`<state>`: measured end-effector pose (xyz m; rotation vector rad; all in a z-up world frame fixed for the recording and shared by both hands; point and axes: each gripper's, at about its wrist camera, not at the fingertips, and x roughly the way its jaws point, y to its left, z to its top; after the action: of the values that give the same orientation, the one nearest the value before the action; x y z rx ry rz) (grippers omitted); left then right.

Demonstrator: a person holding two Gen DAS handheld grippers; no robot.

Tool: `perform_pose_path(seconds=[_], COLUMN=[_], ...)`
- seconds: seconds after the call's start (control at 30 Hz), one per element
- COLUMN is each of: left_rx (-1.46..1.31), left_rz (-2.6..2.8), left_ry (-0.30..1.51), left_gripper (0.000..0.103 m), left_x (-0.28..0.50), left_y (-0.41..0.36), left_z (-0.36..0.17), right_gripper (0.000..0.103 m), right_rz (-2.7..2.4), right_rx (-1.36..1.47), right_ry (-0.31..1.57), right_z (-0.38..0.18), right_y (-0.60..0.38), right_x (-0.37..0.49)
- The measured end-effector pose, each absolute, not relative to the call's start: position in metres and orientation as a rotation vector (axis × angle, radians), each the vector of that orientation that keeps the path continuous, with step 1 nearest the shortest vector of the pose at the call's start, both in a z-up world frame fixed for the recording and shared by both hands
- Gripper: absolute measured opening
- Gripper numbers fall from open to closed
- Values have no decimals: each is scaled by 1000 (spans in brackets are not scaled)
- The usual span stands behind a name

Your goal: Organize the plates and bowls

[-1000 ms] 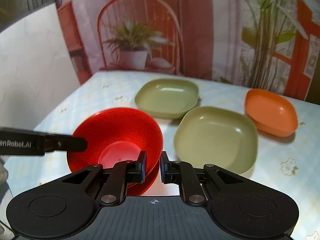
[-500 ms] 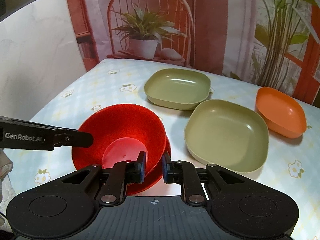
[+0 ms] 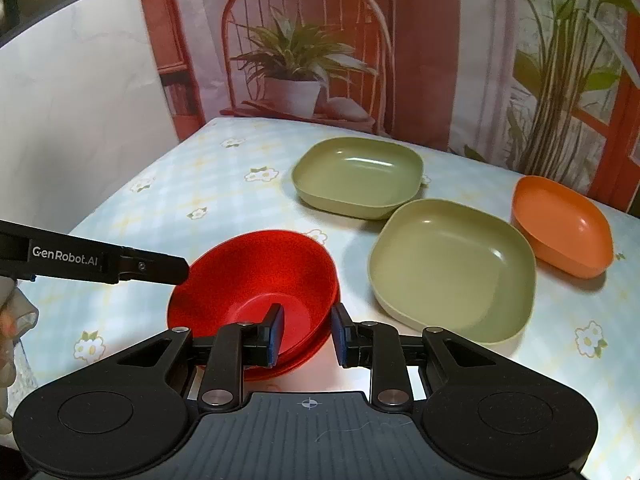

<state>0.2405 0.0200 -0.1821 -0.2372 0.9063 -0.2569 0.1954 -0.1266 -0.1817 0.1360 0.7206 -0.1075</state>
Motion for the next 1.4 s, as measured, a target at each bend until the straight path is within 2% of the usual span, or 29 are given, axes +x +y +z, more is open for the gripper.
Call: perform_pose_path(seconds=[0.67, 1.07, 1.27, 1.4], left_rx=[-192, -49, -13, 2], left_rz=[-287, -415, -445, -460], left_ry=[866, 749, 683, 695], left_gripper=[19, 19, 19, 34], left_x=[261, 305, 351, 382], left_y=[-2, -64, -118, -158], left_z=[-161, -124, -110, -129], right_gripper=[25, 25, 25, 25], right_rz=[-204, -401, -493, -559], right_rx=[200, 172, 205, 236], right_ry=[630, 515, 455, 449], right_z=[-170, -144, -151, -172], right_y=[-193, -291, -344, -374], right_x=[181, 165, 169, 176])
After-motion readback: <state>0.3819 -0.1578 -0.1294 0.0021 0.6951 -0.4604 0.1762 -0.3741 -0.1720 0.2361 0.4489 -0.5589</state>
